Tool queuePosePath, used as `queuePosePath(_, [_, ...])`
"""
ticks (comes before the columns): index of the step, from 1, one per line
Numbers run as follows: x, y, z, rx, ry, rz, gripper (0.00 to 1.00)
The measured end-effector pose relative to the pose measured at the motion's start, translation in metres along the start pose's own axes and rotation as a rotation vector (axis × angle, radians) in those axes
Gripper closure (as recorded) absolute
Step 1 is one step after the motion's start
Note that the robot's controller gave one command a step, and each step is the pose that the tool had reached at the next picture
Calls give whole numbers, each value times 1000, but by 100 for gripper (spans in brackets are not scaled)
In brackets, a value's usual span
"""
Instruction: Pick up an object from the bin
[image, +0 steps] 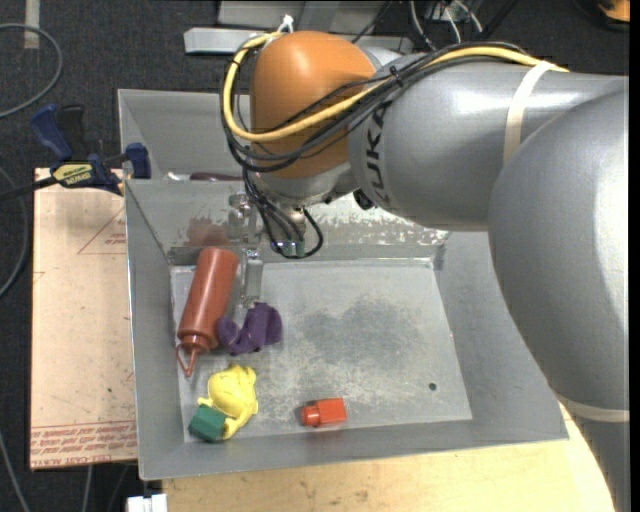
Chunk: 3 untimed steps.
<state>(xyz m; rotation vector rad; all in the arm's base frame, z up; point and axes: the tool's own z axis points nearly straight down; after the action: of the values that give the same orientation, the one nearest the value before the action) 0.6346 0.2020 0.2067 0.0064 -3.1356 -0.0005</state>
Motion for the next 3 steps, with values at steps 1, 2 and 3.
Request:
queuePosePath(1, [-2, -1, -6, -1, -7, 3, 0])
queuePosePath(2, [7, -3, 21, -2, -12, -93, 0])
queuePosePath(3, [29, -18, 80, -3, -11, -82, 0])
